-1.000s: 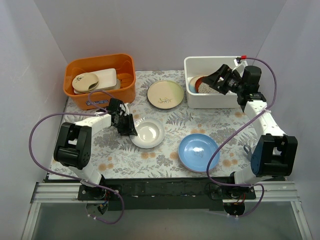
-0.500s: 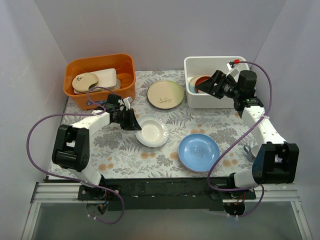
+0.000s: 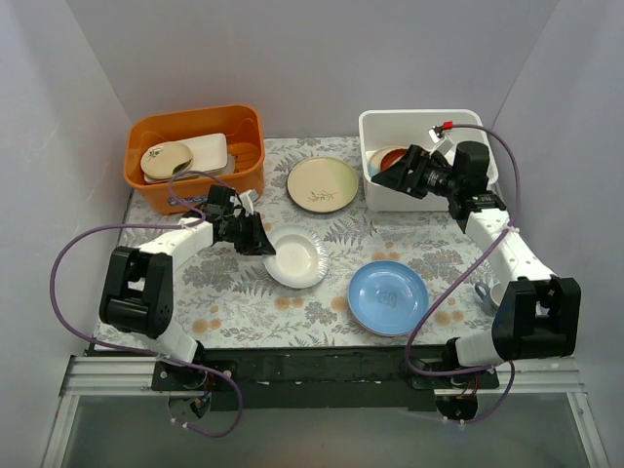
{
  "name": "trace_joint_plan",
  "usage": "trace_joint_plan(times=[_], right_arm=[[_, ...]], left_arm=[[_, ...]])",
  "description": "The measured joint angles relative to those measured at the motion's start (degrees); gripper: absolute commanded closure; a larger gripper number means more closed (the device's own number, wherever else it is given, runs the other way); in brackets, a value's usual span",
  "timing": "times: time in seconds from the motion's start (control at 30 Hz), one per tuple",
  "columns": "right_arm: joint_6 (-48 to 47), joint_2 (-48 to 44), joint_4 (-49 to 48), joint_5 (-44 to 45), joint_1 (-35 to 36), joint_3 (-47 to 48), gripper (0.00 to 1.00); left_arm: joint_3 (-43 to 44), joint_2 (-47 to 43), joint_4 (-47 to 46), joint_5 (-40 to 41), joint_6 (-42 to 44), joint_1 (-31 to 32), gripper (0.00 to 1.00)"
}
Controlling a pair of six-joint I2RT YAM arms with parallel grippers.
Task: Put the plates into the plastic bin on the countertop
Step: Pick up the plate at the center of the board.
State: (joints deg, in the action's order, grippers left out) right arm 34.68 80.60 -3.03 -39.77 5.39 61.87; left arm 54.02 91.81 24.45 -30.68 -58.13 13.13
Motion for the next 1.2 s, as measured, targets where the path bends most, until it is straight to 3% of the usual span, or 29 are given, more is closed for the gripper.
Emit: trace_joint_plan(times=[0.43, 1.2], right_arm=[[-2.4, 1.3, 0.3, -0.9, 6.2, -3.8, 0.06], [-3.6, 9.8, -0.2, -2.1, 14.5, -5.7, 0.06]], left_arm=[[-4.5, -8.7, -2.5, 2.2, 1.4, -2.1, 1.00], [-6.8, -17.1, -9.7, -8.0, 1.2, -2.5, 1.00]])
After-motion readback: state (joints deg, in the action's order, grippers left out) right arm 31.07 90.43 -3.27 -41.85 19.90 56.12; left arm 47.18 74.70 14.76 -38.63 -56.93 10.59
